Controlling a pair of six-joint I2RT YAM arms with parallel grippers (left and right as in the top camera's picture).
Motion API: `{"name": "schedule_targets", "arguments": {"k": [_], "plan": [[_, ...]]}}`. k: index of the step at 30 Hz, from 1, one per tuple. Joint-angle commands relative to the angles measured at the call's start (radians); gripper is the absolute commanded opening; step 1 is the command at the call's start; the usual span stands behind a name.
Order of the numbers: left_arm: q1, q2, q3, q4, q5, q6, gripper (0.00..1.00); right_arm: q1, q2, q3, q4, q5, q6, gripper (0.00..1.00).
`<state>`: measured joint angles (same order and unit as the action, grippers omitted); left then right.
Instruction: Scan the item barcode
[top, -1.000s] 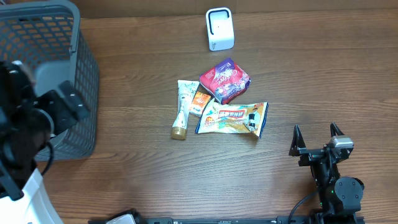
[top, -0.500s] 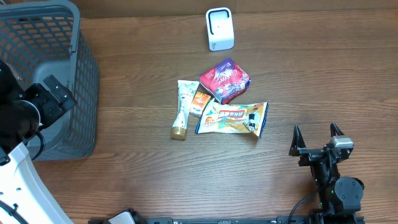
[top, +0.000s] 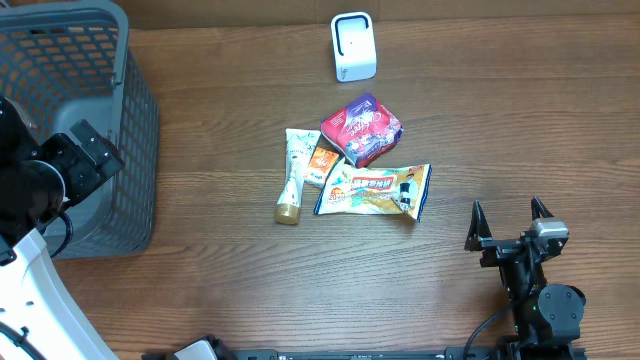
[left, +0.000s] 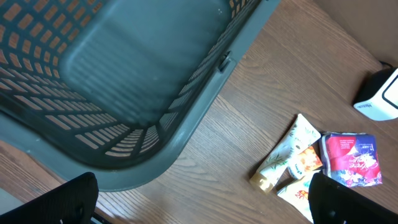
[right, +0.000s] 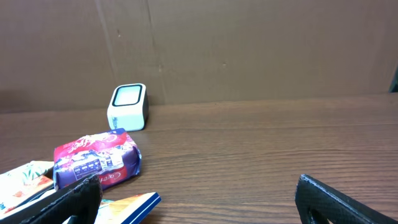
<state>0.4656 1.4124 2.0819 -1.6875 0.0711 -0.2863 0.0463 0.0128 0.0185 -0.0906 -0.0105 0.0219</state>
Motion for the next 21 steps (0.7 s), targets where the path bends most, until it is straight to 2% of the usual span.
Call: {"name": "schedule_targets", "arguments": {"k": [1,21], "plan": [[0.005,0.007,-0.001,-0.002,0.007,-0.009,1.0,-0.003,-0.01,-0.01,0.006,0.01,-0.007,1.0],[0.005,0.007,-0.001,-0.002,0.007,-0.01,1.0,-0.003,-0.01,-0.01,0.006,0.01,-0.007,1.0]]}}
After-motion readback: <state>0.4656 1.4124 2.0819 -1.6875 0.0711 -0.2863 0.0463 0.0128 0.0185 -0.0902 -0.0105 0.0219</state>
